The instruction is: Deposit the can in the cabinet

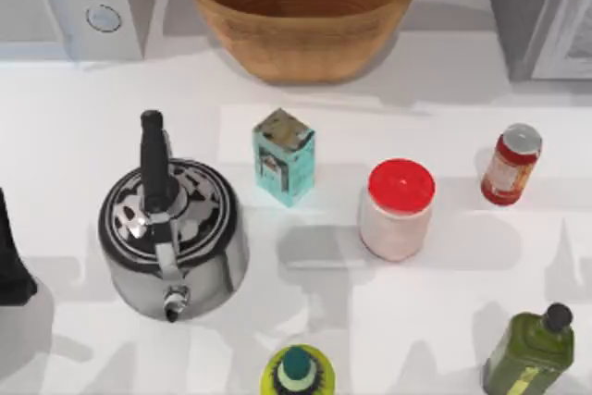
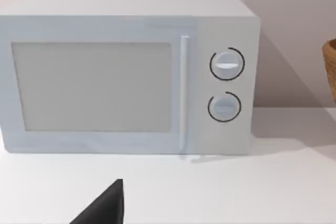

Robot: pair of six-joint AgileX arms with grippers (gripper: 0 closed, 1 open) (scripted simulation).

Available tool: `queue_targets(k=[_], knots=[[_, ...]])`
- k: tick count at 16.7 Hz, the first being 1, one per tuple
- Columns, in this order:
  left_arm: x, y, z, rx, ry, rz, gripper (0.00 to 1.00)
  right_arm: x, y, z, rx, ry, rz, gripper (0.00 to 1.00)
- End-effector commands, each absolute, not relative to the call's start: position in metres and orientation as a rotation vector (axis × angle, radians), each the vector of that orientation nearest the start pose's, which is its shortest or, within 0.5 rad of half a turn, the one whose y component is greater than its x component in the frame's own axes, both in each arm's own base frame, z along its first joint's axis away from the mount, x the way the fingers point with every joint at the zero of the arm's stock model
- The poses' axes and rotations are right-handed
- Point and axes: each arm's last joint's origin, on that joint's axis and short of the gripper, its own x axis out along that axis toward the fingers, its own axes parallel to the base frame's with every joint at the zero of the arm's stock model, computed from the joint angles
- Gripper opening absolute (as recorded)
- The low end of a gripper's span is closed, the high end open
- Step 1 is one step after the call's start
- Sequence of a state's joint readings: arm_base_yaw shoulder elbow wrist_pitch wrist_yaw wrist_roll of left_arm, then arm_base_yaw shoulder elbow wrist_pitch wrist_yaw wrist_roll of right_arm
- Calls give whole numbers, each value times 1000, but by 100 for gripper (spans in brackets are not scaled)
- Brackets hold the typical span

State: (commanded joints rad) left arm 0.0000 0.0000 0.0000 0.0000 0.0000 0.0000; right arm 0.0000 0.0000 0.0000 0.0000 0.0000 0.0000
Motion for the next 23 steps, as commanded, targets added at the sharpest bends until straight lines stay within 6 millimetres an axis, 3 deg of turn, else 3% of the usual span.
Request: queue_targets(k=[3, 7, 12, 14, 18, 23], knots=[[106, -1, 160, 0, 0, 0, 100, 106, -1, 162, 1, -4, -1, 100], [106, -1, 160, 0, 0, 0, 100, 113, 2, 181, 17, -18, -23, 100], [106, -1, 160, 0, 0, 0, 100, 148, 13, 193, 47, 96, -72, 100], [106, -1, 160, 0, 0, 0, 100, 170, 23, 184, 49, 196, -92, 100], [106, -1, 160, 0, 0, 0, 100, 212, 49, 147, 26, 394, -111, 100], [106, -1, 160, 0, 0, 0, 100, 238, 87, 109, 8, 481, -64, 100]])
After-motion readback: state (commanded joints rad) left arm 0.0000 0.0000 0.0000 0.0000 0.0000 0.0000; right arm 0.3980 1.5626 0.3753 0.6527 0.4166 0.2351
